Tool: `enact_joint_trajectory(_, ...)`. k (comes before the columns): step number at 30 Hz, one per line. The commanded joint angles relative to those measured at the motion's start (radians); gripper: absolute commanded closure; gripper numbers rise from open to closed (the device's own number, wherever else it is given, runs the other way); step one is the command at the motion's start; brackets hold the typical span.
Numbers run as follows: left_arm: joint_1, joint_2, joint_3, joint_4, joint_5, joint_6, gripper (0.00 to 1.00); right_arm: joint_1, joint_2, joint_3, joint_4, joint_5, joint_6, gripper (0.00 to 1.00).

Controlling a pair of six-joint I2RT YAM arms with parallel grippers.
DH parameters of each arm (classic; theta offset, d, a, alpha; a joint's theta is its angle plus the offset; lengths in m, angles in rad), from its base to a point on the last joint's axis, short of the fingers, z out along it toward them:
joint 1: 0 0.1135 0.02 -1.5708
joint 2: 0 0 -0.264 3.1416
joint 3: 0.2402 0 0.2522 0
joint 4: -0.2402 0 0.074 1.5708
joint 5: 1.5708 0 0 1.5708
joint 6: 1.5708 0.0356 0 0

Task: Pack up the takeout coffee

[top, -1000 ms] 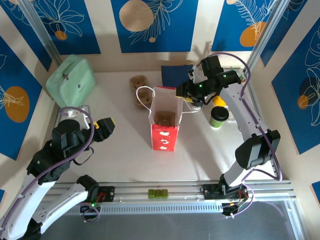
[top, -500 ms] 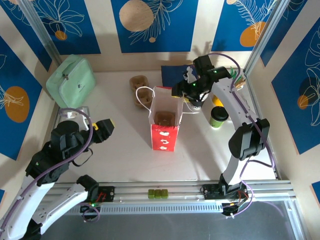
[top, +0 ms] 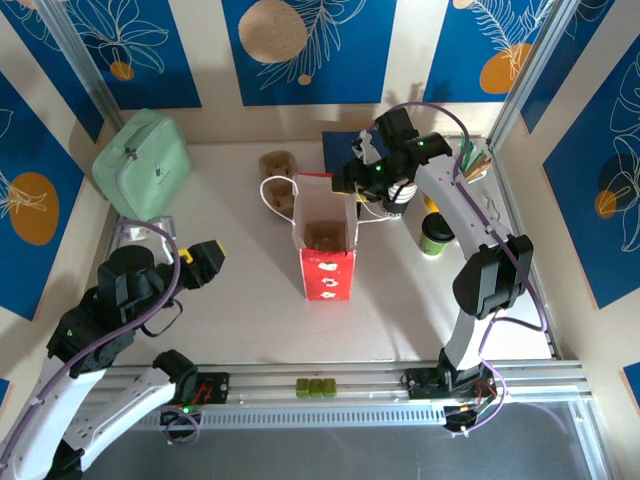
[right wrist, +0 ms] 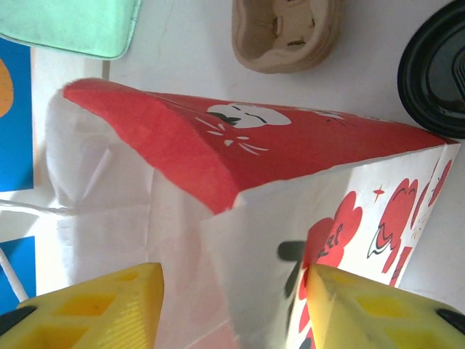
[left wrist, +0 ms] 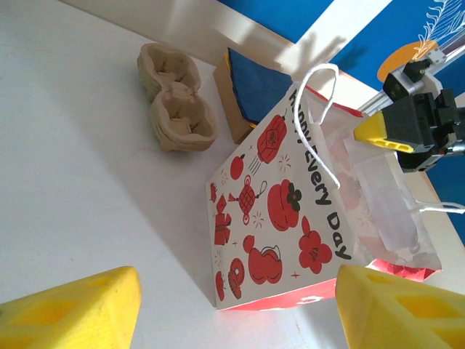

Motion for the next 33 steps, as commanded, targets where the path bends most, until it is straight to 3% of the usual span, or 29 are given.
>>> enact_joint_trajectory(1,-0.002,-0.009,-0.008,-0.007,-0.013,-0.002,0.29,0.005,0.02,0.028,0.013,-0.044,-0.019,0.45)
enact_joint_trajectory(7,0.0,-0.01,-0.003,-0.012,-0.018,0.001,0.29,0.005,0.017,0.039,-0.011,-0.02,-0.022,0.45)
enact_joint_trajectory(20,-0.001,0.004,-0.004,-0.012,-0.049,0.037,0.28,-0.059,-0.159,0.118,-0.272,0.303,-0.025,0.28)
enact_joint_trajectory(28,-0.002,0.039,-0.009,0.002,-0.099,0.092,0.24,-0.172,-0.301,0.049,-0.391,0.44,0.032,0.19)
enact_joint_trajectory(33,-0.001,0.05,-0.033,0.017,-0.143,0.116,0.18,-0.285,-0.379,-0.078,-0.382,0.431,0.038,0.16)
